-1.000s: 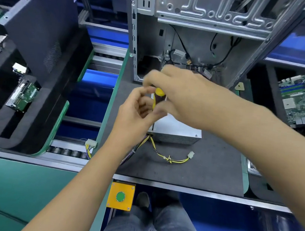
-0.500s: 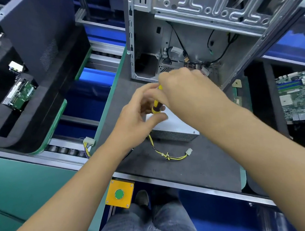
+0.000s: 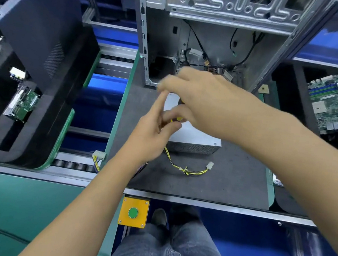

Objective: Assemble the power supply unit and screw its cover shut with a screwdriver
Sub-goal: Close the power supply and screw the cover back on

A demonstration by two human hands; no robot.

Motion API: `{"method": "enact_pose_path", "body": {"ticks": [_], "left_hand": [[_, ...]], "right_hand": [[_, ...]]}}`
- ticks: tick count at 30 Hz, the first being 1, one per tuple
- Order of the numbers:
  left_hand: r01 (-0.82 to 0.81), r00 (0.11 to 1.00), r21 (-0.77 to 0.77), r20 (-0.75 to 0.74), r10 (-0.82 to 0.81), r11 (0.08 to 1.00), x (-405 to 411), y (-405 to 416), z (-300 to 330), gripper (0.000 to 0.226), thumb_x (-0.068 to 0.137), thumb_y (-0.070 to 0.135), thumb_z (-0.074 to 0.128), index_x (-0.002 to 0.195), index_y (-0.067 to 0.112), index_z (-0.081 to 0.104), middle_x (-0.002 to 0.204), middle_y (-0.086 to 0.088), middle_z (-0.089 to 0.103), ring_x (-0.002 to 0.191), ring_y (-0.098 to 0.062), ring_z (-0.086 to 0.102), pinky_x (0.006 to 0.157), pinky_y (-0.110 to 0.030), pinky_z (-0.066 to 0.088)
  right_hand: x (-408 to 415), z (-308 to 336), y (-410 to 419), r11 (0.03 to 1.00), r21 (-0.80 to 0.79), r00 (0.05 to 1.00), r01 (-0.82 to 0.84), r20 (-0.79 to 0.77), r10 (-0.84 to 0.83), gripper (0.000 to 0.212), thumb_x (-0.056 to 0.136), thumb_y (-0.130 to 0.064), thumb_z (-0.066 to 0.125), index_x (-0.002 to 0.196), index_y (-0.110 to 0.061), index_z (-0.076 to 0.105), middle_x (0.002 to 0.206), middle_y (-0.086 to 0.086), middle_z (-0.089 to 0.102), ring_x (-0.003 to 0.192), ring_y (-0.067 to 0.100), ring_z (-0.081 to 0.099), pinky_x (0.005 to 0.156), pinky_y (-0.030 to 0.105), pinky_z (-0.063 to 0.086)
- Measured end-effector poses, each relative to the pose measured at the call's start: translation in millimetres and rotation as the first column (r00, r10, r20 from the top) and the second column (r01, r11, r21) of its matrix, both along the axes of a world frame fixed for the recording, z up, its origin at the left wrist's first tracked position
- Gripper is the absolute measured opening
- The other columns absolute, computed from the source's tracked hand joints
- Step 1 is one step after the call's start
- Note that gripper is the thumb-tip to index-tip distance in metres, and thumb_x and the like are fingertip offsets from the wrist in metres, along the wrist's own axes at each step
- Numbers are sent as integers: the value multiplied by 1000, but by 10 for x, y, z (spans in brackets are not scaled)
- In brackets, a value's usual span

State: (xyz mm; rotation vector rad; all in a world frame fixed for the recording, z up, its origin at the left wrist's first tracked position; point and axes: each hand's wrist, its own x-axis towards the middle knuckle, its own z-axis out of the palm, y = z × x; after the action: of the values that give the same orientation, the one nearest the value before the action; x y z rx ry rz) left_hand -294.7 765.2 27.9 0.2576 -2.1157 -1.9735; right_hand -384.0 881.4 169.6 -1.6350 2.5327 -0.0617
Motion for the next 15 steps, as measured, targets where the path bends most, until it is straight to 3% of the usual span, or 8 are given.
{"method": "enact_pose_path", "body": {"ticks": [2, 5, 6, 8, 10, 12, 15], "left_hand": [[63, 998, 29, 16, -63, 998, 18, -38, 17, 73, 95, 9, 58, 158, 18, 21, 112, 10, 65, 102, -8, 59, 94, -32, 47], [-69, 998, 10, 6, 69, 998, -31, 87, 91, 81, 78, 10, 76, 146, 30, 38, 105, 4, 62, 86, -13, 60, 81, -31, 49], [-112, 994, 10, -14, 112, 994, -52, 114, 88, 77, 77, 9, 78, 141, 32, 42, 97, 7, 65, 82, -14, 61, 80, -34, 51], [-124, 991, -5, -42, 124, 992, -51, 76, 33, 63, 87, 13, 69, 137, 38, 40, 89, 6, 71, 82, -16, 63, 82, -38, 53], [-69, 997, -3, -27, 69, 998, -19, -9, -19, 54, 96, 17, 55, 144, 34, 36, 89, 3, 72, 85, -15, 63, 81, -35, 50], [-4, 1000, 21, -21, 4, 1000, 4, -6, -7, 55, 96, 20, 54, 146, 32, 38, 95, 5, 69, 93, -13, 64, 85, -37, 51], [-14, 999, 9, -31, 14, 1000, -21, 114, 30, 61, 84, 16, 72, 136, 37, 47, 99, 3, 65, 90, -15, 64, 83, -36, 50]], "right_hand": [[-4, -54, 0, 999, 49, 990, -1, -139, 8, 5, 98, -20, 54, 101, -20, 58, 83, 1, 41, 78, 29, 49, 69, 37, 42], [32, -100, -49, 984, 54, 957, 171, -248, -152, 23, 99, -24, 55, 82, -15, 42, 70, 3, 33, 71, 30, 40, 64, 35, 37], [15, -113, -34, 981, 39, 964, 188, -197, -177, 23, 98, -29, 56, 85, -15, 44, 76, 6, 42, 73, 30, 42, 64, 35, 38], [-15, -85, 43, 993, 9, 992, 119, 45, -119, 23, 96, -37, 60, 107, -17, 54, 104, 5, 53, 86, 28, 50, 73, 38, 45], [-32, -42, 102, 1000, -22, 986, 11, 169, -7, 18, 96, -23, 60, 114, -25, 59, 112, 0, 48, 95, 26, 55, 79, 40, 47], [-45, -93, 100, 1000, -14, 999, 9, 47, -9, 16, 98, -20, 53, 111, -24, 61, 101, 1, 47, 94, 31, 56, 79, 43, 49], [-49, -138, 77, 991, 34, 977, 131, -174, -124, 31, 100, -44, 45, 108, -18, 60, 77, 2, 44, 76, 32, 49, 64, 38, 40]]}}
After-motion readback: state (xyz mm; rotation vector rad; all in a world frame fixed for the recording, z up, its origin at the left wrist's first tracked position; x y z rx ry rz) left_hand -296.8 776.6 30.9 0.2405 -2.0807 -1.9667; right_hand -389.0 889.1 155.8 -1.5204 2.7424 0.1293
